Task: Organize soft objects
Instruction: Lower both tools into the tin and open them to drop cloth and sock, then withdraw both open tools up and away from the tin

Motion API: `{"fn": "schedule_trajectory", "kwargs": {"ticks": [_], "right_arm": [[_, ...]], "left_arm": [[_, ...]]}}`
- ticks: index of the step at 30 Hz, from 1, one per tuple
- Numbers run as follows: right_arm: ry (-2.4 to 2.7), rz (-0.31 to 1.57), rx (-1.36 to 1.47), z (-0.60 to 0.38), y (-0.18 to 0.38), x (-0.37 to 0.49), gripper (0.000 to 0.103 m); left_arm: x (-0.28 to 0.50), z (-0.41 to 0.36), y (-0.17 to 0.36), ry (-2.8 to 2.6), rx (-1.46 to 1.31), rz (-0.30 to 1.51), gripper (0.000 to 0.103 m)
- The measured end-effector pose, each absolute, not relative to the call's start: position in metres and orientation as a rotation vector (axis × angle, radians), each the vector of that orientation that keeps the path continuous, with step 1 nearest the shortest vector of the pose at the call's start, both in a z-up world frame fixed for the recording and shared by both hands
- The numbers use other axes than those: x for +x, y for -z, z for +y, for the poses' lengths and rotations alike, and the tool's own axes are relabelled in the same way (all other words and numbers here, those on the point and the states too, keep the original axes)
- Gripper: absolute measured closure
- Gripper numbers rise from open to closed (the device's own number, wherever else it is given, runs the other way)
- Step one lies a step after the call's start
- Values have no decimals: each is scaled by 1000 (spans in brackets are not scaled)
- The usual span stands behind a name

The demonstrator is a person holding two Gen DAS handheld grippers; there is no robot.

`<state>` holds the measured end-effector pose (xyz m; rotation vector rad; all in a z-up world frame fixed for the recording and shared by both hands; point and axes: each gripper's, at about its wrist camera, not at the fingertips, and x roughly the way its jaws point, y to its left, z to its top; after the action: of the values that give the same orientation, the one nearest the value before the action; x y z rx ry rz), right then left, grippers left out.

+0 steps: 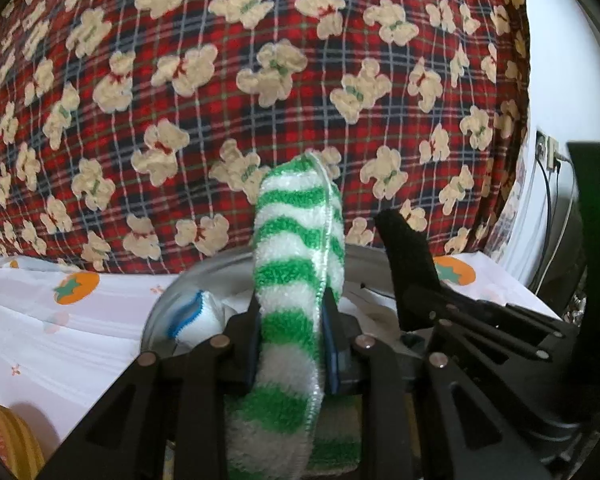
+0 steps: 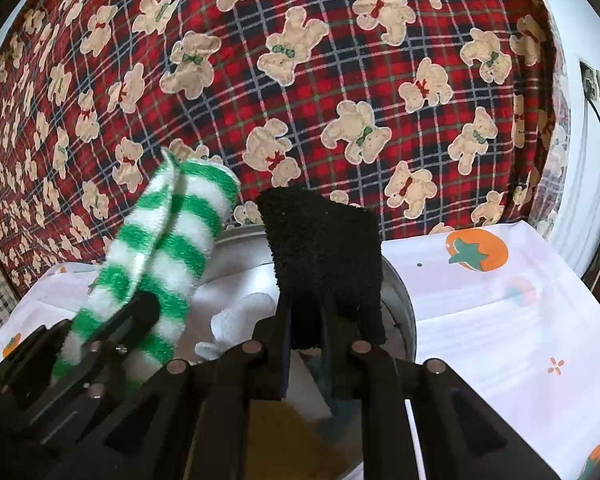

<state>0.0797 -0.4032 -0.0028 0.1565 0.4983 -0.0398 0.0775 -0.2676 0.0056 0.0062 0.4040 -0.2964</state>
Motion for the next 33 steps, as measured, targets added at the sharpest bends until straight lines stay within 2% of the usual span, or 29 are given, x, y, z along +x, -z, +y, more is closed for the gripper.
{"fn": "schedule_trajectory", "kwargs": {"ticks": [6, 7, 8, 9, 10, 11, 12, 14, 16, 20, 21, 23, 33], "right_arm": [[24, 518, 111, -397, 5, 83, 87], [24, 517, 95, -395, 5, 83, 87], [23, 517, 85, -393, 6, 83, 87], [21, 519, 79, -392, 6, 83, 85], [16, 526, 71, -391, 7, 84, 85], [16, 533, 64, -389, 8, 85, 85], [18, 542, 53, -388, 9, 85, 82], [33, 542, 44, -387, 9, 85, 79], [49, 536, 49, -389, 7, 83, 71], [120, 479, 80, -399, 0, 74, 36], [133, 459, 92, -402, -3, 70, 29], [146, 415, 113, -405, -10, 62, 22], [185, 328, 120, -401, -25, 40, 21]], "left_arm": [[94, -264, 3, 277, 34, 449, 79], [95, -263, 4, 273, 45, 454, 75], [97, -263, 6, 268, 56, 459, 69], [98, -262, 7, 260, 62, 458, 67], [98, -261, 6, 247, 63, 454, 60], [96, -259, 6, 235, 62, 445, 47], [94, -257, 4, 205, 63, 422, 42], [90, -252, 2, 147, 64, 389, 26], [88, -246, 2, 119, 42, 375, 18], [83, -228, -2, 98, -57, 356, 1], [80, -225, -4, 99, -78, 341, 0], [73, -221, -10, 112, -104, 303, 0], [45, -224, -22, 93, -28, 233, 0]]}}
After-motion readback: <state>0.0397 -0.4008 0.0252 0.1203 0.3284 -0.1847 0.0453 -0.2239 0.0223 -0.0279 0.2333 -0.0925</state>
